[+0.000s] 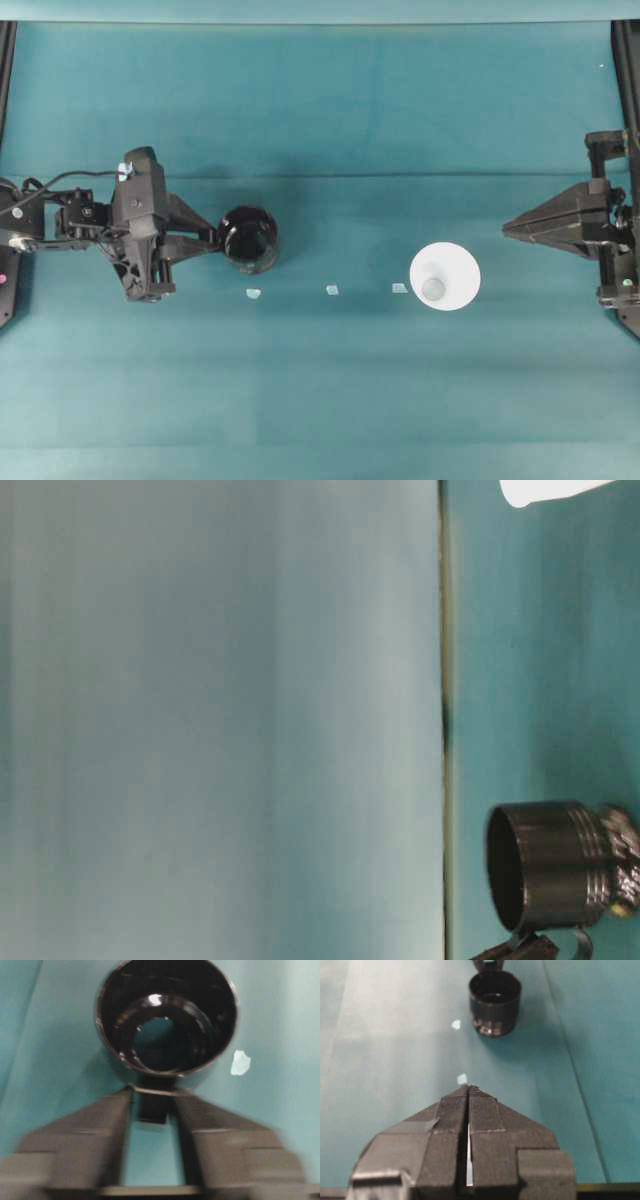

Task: Put the paper cup into the moved cup holder.
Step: 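Close the left gripper on the black cup holder's rim, then drag the black cup holder rightward toward the table center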

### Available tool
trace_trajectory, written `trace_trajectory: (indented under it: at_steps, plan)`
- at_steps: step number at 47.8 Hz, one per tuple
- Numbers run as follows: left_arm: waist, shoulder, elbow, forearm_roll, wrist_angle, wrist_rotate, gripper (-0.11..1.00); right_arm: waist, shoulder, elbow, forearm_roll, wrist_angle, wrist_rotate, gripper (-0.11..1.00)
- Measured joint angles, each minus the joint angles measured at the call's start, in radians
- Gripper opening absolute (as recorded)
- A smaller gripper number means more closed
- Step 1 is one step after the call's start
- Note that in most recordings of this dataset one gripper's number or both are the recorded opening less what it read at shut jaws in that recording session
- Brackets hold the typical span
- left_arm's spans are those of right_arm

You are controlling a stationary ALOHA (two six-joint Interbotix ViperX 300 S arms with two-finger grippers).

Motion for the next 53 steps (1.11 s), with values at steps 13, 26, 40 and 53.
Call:
trace_trajectory:
  at_steps: [13, 26, 40, 53]
  plan:
    - [0.003, 0.002, -0.003, 0.002, 0.0, 0.015, 0.2, 0.0, 0.002, 0.0, 0.0, 0.0, 0.0, 0.02]
    - [0.0, 0.002, -0.055, 0.002, -0.011, 0.041, 0.2, 0.0, 0.002, 0.0, 0.0, 0.0, 0.0, 0.02]
    - [-0.037, 0.044, -0.207, 0.002, -0.029, 0.092, 0.2, 0.0, 0.002, 0.0, 0.0, 0.012, 0.0, 0.02]
    - [-0.117, 0.13, -0.308, 0.002, -0.003, 0.087, 0.2, 0.0, 0.003, 0.0, 0.0, 0.015, 0.0, 0.02]
